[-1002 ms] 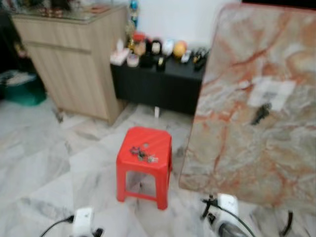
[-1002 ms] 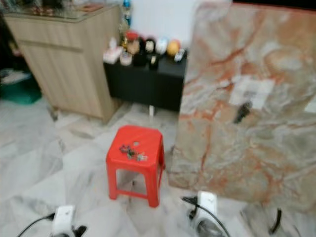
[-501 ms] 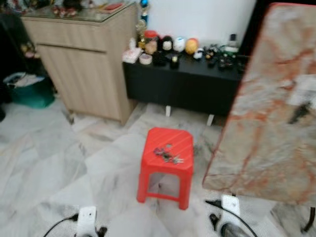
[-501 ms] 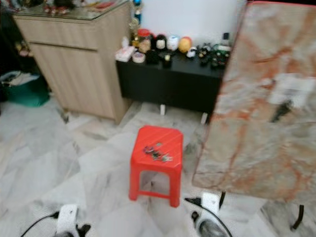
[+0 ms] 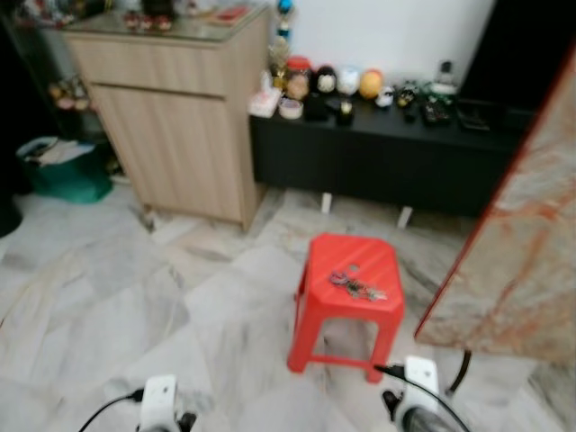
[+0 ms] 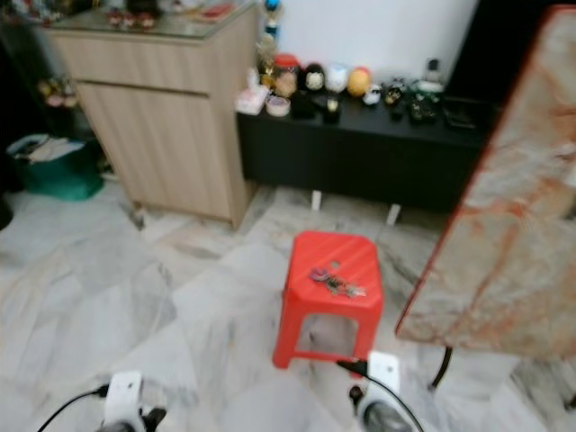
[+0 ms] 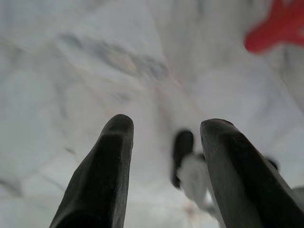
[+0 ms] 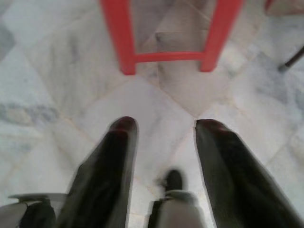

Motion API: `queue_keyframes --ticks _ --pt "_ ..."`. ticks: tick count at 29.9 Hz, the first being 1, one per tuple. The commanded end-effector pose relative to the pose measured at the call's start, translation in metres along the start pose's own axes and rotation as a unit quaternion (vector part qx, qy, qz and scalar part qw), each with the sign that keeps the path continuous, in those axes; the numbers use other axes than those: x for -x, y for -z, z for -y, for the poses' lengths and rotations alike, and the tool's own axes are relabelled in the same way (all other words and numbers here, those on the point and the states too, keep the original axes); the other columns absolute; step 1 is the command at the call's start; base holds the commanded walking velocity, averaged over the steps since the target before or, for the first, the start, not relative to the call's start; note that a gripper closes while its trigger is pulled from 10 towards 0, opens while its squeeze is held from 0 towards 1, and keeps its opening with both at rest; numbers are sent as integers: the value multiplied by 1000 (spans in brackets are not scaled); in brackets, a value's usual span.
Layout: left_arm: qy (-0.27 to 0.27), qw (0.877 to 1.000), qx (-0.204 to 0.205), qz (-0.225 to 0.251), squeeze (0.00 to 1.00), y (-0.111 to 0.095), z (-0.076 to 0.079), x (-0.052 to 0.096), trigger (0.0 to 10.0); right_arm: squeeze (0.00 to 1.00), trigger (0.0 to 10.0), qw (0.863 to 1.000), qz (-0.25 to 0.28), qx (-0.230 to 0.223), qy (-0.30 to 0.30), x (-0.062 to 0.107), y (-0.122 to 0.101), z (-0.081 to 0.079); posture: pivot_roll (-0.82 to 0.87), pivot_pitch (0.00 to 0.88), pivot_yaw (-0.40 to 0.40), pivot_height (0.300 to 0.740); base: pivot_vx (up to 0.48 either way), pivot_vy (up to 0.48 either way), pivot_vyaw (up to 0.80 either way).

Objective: Hang keys on a hook

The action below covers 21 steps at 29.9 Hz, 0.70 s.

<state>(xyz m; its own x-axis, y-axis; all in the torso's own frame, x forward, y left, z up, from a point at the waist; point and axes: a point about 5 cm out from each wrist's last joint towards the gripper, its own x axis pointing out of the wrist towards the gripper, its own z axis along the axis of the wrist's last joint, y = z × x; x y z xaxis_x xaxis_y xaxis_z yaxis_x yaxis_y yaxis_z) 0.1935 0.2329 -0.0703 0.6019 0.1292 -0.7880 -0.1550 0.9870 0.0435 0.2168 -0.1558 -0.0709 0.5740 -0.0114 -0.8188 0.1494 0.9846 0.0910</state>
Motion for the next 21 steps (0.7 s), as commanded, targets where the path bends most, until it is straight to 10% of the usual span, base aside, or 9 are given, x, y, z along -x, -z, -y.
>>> queue_keyframes --ticks 1,21 --pt "7 1000 -5 -6 0 3 6 0 10000 0 10000 1000 2 -4 16 1 -1 12 53 0 -16 740 0 0 0" --pt "23 1000 -3 -3 0 3 7 0 10000 0 10000 1000 3 -4 16 1 -1 12 52 0 -15 740 0 0 0"
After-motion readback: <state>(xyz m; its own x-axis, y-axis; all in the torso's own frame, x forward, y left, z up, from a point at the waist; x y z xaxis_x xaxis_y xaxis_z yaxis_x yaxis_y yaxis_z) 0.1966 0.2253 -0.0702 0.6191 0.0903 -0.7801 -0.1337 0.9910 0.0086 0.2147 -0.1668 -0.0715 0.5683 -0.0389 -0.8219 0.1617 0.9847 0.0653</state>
